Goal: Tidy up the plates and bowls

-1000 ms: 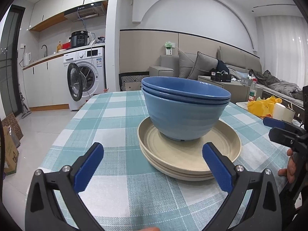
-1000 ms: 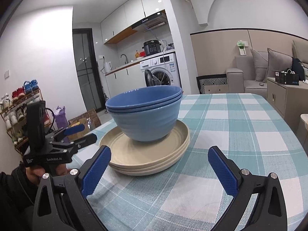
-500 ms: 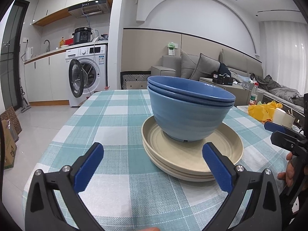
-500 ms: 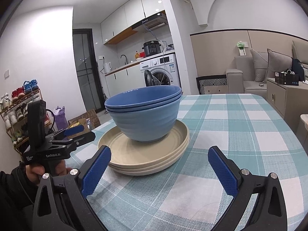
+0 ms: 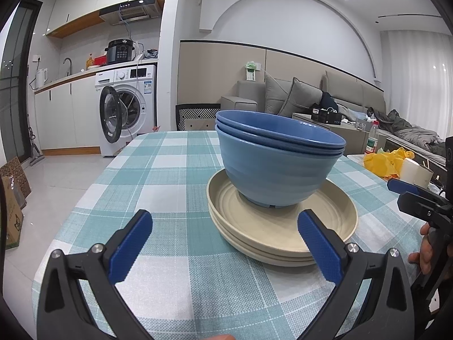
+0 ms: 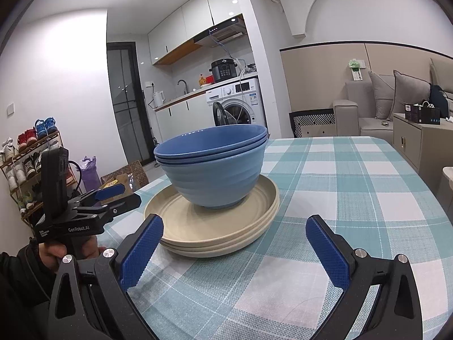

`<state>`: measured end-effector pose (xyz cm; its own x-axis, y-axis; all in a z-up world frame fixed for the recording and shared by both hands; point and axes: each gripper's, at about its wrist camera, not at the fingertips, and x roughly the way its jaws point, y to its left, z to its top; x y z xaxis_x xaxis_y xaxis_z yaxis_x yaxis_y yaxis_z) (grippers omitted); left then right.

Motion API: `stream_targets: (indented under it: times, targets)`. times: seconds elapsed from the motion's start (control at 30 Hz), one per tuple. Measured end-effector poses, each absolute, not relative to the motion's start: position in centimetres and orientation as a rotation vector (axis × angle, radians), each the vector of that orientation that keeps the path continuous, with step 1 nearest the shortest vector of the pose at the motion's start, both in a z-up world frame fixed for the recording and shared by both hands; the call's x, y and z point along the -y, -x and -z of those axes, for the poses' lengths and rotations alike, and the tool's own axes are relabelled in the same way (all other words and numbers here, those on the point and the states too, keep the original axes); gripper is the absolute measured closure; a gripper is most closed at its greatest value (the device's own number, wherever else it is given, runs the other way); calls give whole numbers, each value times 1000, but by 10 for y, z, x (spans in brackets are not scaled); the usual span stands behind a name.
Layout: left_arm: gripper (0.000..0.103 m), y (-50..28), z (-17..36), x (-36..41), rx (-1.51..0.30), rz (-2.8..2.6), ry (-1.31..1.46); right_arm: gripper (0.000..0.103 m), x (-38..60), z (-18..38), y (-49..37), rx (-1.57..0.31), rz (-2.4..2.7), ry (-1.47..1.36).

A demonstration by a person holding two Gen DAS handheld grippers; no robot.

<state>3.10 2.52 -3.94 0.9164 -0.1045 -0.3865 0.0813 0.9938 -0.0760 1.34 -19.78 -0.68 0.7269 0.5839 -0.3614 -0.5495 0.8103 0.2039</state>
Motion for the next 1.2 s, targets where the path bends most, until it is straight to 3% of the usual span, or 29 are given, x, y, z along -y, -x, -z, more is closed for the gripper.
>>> stream_targets:
  times: [1.2]
  targets:
    - [0,-30,40,-24,-401,96,56,1,197,7,-14,-425,-623,-81]
